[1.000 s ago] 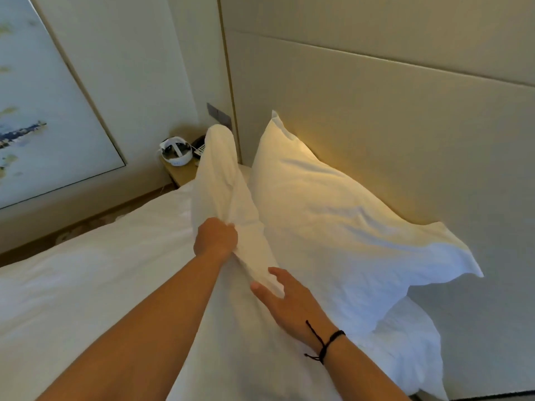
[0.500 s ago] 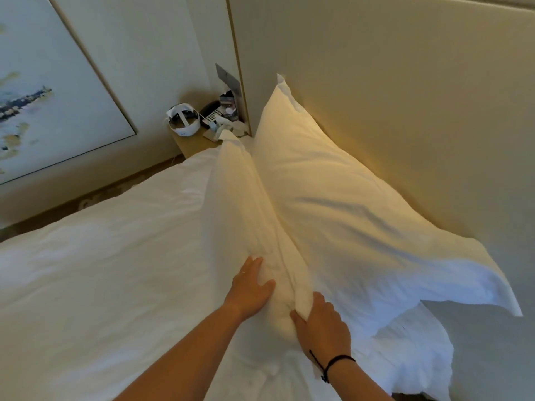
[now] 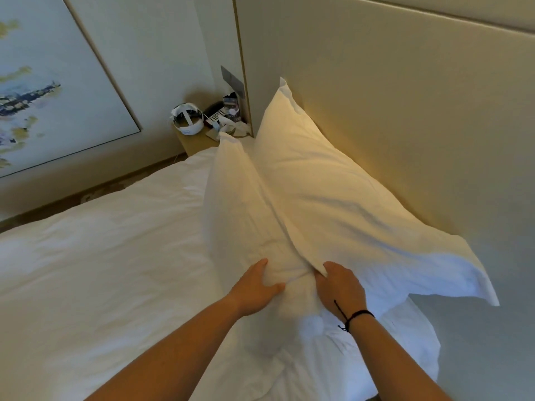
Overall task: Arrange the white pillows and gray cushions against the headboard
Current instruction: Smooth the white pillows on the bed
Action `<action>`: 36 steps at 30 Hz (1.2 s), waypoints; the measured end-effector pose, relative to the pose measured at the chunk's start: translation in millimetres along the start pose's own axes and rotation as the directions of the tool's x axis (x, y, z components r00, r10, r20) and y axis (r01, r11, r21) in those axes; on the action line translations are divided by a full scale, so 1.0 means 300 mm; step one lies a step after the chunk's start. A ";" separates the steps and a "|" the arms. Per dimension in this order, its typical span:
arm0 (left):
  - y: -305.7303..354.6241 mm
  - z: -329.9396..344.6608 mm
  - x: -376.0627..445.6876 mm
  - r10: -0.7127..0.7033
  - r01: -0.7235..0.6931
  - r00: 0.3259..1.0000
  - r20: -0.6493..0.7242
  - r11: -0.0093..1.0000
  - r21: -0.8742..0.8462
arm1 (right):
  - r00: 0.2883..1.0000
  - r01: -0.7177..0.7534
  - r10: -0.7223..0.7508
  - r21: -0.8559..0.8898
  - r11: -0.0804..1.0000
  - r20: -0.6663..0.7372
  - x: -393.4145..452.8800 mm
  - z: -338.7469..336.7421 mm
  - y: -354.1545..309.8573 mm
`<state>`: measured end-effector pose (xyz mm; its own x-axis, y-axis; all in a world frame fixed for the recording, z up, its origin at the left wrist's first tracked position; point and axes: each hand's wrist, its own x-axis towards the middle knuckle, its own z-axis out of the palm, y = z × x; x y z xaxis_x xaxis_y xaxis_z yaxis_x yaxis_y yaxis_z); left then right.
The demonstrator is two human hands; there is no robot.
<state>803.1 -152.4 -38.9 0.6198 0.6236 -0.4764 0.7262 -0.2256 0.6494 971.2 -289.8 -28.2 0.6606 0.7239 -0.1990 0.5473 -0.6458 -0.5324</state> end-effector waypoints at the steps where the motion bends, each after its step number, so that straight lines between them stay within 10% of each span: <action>1: -0.008 0.005 -0.019 -0.008 0.006 0.998 0.058 0.999 0.032 | 0.997 -0.048 0.049 -0.025 0.999 0.060 -0.014 0.003 0.025; 7: -0.122 -0.051 -0.141 -0.071 0.065 0.997 0.035 0.986 0.155 | 0.991 -0.120 0.122 0.038 0.992 -0.062 -0.064 0.025 0.012; 12: -0.242 -0.171 -0.258 -0.189 0.193 0.976 -0.109 0.981 0.029 | 0.979 -0.185 0.160 0.216 0.959 0.129 -0.054 -0.018 -0.044; 26: -0.151 -0.029 -0.289 -0.064 0.044 0.989 -0.134 0.988 -0.145 | 0.977 -0.214 0.213 -0.106 0.971 -0.027 -0.160 -0.121 0.109; 31: -0.230 0.038 -0.344 -0.134 0.118 0.987 -0.090 0.980 -0.159 | 0.958 0.068 -0.120 -0.201 0.977 -0.260 -0.252 -0.051 0.028; 36: -0.467 0.015 -0.519 -0.264 0.247 0.957 -0.122 0.959 -0.142 | 0.935 0.350 -0.352 -0.046 0.936 -0.036 -0.349 0.199 -0.192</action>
<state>606.1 -221.3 -58.4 0.3648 0.7476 -0.5549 0.8066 0.0439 0.5895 839.9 -313.9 -25.7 0.4437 0.8956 0.0307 0.7672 -0.3619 -0.5296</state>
